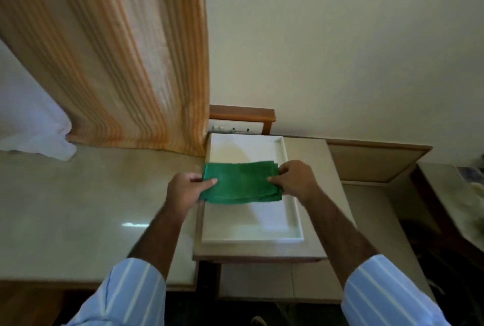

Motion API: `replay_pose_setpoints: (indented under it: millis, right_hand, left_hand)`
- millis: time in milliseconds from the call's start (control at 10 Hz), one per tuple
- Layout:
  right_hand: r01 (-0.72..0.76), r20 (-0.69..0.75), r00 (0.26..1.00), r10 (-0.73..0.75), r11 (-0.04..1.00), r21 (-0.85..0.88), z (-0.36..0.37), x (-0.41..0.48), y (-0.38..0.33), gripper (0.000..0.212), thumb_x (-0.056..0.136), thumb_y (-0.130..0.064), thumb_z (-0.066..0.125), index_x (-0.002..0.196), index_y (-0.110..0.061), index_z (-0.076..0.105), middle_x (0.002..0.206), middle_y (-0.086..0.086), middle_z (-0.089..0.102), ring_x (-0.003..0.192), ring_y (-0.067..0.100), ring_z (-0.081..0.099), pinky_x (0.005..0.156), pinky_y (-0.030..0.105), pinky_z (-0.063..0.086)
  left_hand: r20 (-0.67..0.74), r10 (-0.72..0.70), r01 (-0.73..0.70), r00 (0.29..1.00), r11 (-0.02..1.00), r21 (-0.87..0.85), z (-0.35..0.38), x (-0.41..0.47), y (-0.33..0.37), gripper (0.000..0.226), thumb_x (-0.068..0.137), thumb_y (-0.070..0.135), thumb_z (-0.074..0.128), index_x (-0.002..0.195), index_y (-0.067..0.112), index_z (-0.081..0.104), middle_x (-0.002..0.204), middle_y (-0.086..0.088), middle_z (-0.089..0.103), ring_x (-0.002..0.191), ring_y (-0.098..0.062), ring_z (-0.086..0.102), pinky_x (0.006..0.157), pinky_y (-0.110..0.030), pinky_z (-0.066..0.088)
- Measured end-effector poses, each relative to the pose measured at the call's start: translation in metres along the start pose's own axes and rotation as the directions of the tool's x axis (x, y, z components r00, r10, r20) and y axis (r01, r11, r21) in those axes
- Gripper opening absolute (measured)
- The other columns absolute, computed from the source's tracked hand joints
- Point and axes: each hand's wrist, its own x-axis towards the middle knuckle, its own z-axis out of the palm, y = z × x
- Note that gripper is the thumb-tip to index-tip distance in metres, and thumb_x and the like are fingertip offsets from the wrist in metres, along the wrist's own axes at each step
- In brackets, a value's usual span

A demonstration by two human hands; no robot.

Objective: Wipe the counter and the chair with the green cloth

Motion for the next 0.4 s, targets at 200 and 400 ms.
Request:
replay_pose_setpoints:
  millis: [200,400]
  right_hand:
    - [-0.073,0.058,0.995,0.080,0.990,-0.120,0.020,0.009,0.040,0.035,0.083,-0.027,0.088,0.106,-0.002,0.077,0.107,0.012,0.079,0.096,0.024,0.077,0.091,0.035,0.064]
    - [-0.083,0.021,0.995,0.094,0.947,-0.311,0.025,0.001,0.043,0.050,0.084,-0.041,0.086,0.119,-0.011,0.069,0.119,0.007,0.073,0.109,0.024,0.073,0.091,0.034,0.060]
  left_hand:
    - [0.053,0.112,-0.124,0.992,0.878,0.462,0.037,-0.010,-0.024,0.016,0.079,0.036,0.082,0.078,0.023,0.074,0.073,0.006,0.074,0.064,-0.003,0.070,0.064,-0.029,0.062]
    - [0.085,0.117,-0.142,0.989,0.678,0.721,0.043,-0.004,-0.019,0.036,0.075,0.052,0.079,0.091,0.022,0.068,0.086,0.005,0.069,0.077,-0.008,0.064,0.073,-0.033,0.060]
